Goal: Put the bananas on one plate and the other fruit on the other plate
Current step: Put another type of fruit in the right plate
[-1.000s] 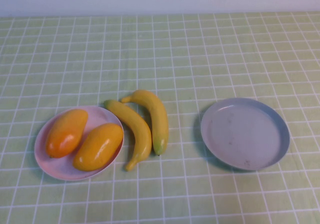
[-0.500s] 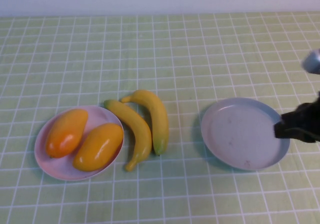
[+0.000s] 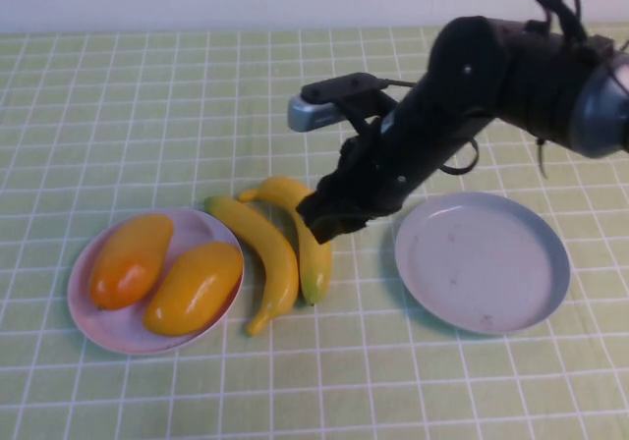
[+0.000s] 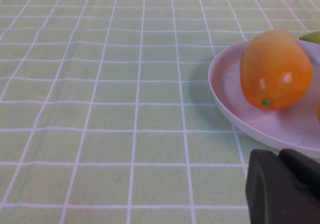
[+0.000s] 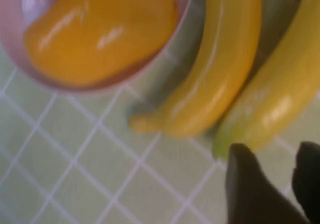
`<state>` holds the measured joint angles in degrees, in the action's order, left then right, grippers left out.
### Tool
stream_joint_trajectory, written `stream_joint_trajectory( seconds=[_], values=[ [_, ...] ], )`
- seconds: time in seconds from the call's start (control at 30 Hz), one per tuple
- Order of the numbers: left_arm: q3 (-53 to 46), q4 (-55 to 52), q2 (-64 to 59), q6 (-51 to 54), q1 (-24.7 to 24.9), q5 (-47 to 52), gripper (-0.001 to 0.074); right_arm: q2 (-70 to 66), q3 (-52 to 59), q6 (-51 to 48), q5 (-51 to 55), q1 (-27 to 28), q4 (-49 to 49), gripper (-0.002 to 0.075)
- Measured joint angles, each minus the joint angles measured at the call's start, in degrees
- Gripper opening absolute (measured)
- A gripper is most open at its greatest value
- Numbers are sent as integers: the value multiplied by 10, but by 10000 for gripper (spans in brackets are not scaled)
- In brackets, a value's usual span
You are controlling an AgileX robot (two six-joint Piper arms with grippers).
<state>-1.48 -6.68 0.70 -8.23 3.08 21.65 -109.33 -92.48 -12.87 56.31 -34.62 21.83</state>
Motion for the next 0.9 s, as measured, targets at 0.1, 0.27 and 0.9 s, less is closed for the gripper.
stream_joint_trajectory(
  seconds=[0.1, 0.27, 0.9],
  values=[
    [0, 0, 0, 0, 0, 0, 2, -52, -72, 49, 2, -12, -29, 272],
    [0, 0, 0, -1, 0, 0, 2, -122, -158, 132, 5, -15, -76, 477],
    [0, 0, 0, -1, 0, 0, 2, -234, -216, 156, -88, -16, -140, 534]
  ],
)
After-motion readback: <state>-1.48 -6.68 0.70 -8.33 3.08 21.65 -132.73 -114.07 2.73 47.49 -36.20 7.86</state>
